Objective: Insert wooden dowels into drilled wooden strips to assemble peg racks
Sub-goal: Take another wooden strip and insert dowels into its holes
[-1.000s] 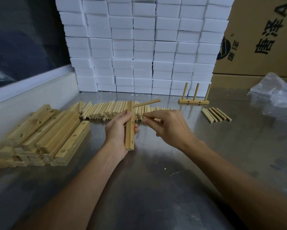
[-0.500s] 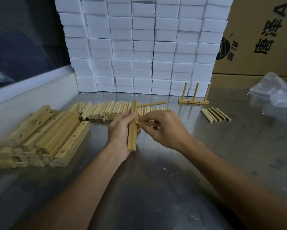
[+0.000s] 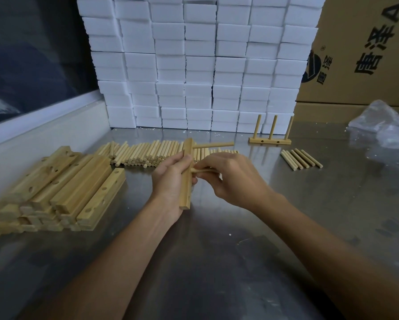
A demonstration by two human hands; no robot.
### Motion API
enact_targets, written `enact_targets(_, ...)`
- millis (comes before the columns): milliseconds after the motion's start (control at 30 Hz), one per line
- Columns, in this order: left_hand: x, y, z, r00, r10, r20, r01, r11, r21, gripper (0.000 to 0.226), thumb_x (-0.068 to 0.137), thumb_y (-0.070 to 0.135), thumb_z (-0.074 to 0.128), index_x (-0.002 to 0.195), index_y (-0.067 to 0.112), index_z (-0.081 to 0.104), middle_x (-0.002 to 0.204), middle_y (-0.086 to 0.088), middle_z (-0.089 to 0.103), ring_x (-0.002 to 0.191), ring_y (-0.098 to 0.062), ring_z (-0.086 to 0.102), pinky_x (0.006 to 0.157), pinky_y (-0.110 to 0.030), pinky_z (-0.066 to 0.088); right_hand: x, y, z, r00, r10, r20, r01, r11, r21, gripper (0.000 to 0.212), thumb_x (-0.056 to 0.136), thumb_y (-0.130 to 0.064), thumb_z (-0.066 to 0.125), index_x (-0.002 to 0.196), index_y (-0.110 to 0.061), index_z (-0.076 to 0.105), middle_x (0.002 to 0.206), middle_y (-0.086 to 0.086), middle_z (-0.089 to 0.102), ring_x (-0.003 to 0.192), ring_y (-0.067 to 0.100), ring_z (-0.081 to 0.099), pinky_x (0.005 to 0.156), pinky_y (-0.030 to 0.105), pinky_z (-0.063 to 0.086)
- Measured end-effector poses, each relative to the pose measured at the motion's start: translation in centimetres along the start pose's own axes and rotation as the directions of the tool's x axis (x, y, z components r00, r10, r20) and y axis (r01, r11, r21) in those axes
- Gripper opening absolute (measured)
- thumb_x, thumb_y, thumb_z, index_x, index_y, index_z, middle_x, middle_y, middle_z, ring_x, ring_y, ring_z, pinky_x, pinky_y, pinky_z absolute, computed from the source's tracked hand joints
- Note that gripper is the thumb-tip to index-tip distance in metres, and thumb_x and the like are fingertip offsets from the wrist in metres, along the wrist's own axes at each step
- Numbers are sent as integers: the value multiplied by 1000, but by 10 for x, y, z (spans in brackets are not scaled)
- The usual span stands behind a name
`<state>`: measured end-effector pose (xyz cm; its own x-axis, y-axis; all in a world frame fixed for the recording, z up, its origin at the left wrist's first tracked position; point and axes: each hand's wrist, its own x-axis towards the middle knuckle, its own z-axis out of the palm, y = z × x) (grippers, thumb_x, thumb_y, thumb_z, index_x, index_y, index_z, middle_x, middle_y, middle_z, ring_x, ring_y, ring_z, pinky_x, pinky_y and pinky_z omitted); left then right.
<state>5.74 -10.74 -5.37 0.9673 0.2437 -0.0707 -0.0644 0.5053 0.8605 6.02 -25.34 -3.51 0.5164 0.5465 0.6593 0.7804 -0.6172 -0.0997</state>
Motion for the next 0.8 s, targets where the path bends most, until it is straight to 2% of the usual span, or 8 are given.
enact_targets(100,0,-1,2,1000,-4,-1,4,1000,3,25,90,9,68,114,6,68,78,-9,67,59,-16,61,52,-26,49,-2,-1,3,998,-39,-43,36,997,-75,9,92,-18,68,96,-12,74,82,-1,72,69,23,67,49,40,50)
enact_targets(200,0,-3,2,1000,25,1,-25,999,28,21,90,9,69,111,10,68,82,-8,68,62,-15,63,55,-26,50,-2,-1,5,998,22,-61,-25,998,-51,10,92,-20,66,94,-14,74,79,-2,73,66,24,66,51,41,49)
enact_targets(333,1,-3,3,995,92,25,-94,992,85,22,89,8,70,111,11,68,82,-5,69,65,-14,66,61,-28,53,1,-2,4,979,206,11,-205,966,160,8,89,-16,69,86,-12,75,69,-5,71,60,15,61,60,39,52)
enact_targets(467,1,-2,3,988,139,61,-147,979,142,20,88,8,72,106,17,70,96,-14,69,78,-19,68,67,-29,57,5,-1,1,899,413,144,-431,782,451,11,90,-14,70,82,-9,74,69,-6,71,66,9,68,69,36,59)
enact_targets(533,1,-2,3,993,108,52,-113,988,109,26,88,8,72,113,11,69,100,-15,71,80,-20,69,69,-31,55,4,-2,0,942,319,100,-334,881,335,10,92,-16,68,85,-10,74,71,-8,71,66,11,67,67,36,57)
enact_targets(600,1,-2,3,997,71,33,-73,995,62,31,88,7,71,119,7,68,94,-12,72,76,-19,68,68,-31,55,1,-5,0,987,148,62,-150,988,42,16,96,-24,60,92,-13,71,74,-6,70,64,18,64,62,40,53)
enact_targets(667,1,-1,5,999,39,29,-40,999,21,32,88,7,70,120,4,66,86,-9,71,70,-16,67,64,-29,54,0,-6,1,998,51,29,-44,982,-185,23,99,-29,52,94,-14,68,74,-2,69,58,26,61,52,41,48)
enact_targets(800,0,-2,7,998,44,52,-45,999,17,33,90,7,69,121,0,64,83,-8,69,68,-16,65,63,-29,53,2,-11,0,991,132,-34,-136,980,-143,17,93,-26,56,86,-15,66,69,-2,69,60,29,62,52,38,47)
